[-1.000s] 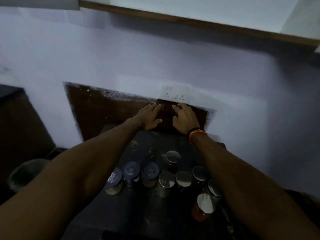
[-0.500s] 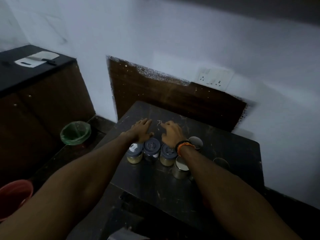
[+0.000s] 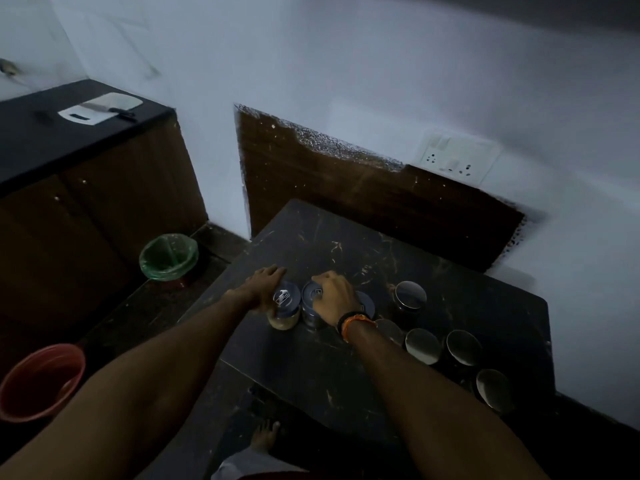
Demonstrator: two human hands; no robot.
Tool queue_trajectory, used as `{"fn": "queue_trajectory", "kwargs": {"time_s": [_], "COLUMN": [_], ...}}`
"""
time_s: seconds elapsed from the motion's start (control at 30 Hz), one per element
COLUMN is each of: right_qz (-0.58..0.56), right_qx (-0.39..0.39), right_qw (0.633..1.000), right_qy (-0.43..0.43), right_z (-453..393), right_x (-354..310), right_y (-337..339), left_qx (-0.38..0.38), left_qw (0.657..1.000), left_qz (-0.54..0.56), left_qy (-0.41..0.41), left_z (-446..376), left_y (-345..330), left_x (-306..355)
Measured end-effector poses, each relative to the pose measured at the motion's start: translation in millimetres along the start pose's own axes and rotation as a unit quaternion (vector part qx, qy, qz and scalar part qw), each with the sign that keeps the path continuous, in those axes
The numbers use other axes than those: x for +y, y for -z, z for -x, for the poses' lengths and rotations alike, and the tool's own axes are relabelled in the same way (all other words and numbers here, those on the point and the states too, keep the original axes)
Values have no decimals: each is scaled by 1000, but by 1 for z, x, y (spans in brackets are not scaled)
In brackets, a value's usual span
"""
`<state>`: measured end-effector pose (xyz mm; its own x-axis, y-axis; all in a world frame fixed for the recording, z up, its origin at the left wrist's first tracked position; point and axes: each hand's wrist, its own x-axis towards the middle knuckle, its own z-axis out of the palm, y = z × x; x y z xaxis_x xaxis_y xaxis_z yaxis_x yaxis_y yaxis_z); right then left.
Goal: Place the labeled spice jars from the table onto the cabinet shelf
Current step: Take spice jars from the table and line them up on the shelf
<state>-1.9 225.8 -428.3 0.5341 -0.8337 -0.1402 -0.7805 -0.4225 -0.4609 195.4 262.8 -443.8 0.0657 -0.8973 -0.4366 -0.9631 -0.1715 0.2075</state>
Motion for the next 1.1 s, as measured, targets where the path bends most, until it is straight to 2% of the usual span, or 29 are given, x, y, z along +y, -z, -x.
{"fn": "queue_trajectory", "kwargs": {"time_s": [0.27,0.4,0.73,0.87,1.1], "right_qz": [-18,-22,-20,-47,-124], "right_qx": [25,27,33,35,49], "right_qw": [998,997,998,998,990], "right_qy": [-51,-75,-53,-19,52], "right_z": [-17,-19,-20,-18,-16], "right_x": [4,6,-3,-9,-25], "right_y": [-3,-8,-18,-19,-13], "left_qx": [-69,-79,16,54,98], "left_qw": [993,990,994,990,966], "left_qz": [-57,-69,-2,88,207], "left_qy": [-72,-99,-109,-95,-120], "left_z": [-31,-38,-32,-22,-5], "left_y": [-9,-20,-19,8,72], "left_x": [-8,-7,-25,-36,-28]}}
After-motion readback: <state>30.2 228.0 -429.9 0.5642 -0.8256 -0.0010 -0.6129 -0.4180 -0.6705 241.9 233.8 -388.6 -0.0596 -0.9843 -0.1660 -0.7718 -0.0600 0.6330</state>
